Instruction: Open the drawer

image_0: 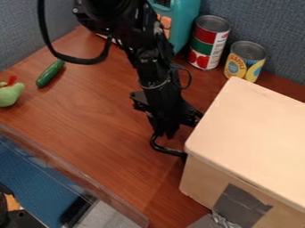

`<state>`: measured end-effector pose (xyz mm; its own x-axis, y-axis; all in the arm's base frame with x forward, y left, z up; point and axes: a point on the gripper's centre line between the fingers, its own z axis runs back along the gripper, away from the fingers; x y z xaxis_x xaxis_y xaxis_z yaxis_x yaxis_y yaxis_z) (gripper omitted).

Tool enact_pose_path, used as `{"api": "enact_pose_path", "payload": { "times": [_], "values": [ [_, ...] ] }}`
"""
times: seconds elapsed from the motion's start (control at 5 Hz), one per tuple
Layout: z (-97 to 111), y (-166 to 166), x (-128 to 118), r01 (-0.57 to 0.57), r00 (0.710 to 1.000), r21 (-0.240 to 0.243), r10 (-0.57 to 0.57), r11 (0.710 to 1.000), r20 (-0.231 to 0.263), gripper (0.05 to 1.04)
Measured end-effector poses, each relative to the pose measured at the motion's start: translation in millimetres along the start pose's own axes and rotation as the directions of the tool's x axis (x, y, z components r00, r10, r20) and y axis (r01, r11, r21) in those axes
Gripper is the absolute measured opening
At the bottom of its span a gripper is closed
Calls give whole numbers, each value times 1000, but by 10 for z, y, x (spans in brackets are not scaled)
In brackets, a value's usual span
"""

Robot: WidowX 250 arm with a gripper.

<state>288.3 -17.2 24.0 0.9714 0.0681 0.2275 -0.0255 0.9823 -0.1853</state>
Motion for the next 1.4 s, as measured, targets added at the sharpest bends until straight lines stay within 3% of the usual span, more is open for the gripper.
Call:
{"api": "enact_pose_path", "payload": {
  "times": [0.4, 1.0, 1.4],
  "values": [
    [59, 372, -4, 32, 992, 82, -22, 996, -128, 129],
    [153, 698, -113, 26, 981, 147, 3, 989, -195, 128],
    [254, 778, -227, 4, 982, 167, 28, 986, -188, 128]
  ]
}}
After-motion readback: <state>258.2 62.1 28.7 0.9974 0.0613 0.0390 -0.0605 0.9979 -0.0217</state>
